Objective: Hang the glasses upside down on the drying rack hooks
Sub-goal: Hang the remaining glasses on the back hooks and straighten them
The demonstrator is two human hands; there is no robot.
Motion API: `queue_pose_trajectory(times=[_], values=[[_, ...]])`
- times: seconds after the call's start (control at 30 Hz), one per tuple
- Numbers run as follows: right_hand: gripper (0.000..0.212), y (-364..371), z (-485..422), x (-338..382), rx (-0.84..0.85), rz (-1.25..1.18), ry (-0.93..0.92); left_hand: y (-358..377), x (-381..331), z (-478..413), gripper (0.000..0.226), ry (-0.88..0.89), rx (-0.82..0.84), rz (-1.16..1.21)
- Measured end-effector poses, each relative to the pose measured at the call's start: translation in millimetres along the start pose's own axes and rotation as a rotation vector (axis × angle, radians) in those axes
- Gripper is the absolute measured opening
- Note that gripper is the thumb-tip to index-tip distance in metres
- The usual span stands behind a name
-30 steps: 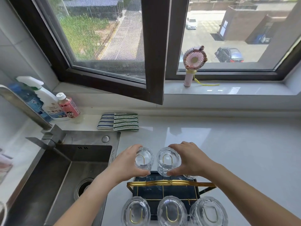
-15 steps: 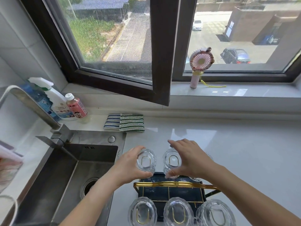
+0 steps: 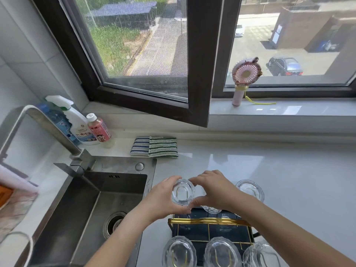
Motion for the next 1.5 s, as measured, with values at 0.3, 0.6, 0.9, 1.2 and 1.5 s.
queue_pose_trajectory(times=[0.3, 0.6, 0.9, 1.2, 1.5], values=[[0.069, 1.9, 2.0, 0.5, -0.004, -0.019, 0.019, 2.7, 5.3, -2.7, 0.095, -0.016, 0.006, -0.006], [0.074, -5.1, 5.2, 0.9, 0.013, -0.047, 0.019, 3.4, 3.7, -1.1, 0.104, -0.049, 0.027, -0.017], [0.096, -45.2, 52.5, -77.4, -0.095, -0.353, 0.275, 1.4, -5.0, 4.8, 0.125, -0.031, 0.039, -0.019], [0.096, -5.0, 62.8, -58.3, -0.007, 0.047, 0.175, 30.0, -57.7, -26.9, 0.105, 0.203, 0.105, -0.41], [0.079, 0.0, 61.4, -57.4, -0.097, 0.008, 0.19, 34.1, -54.3, -32.2, 0.089, 0.166, 0.097, -0.366]])
Point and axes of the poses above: each hand's wrist, its own z-axis away from the middle knuckle, its own y-axis out of the palm, x = y × z, the point moved 3 cm from there along -z, towards the middle knuckle, and after that the axes turned 13 degrees about z, right-handed, at the moved point
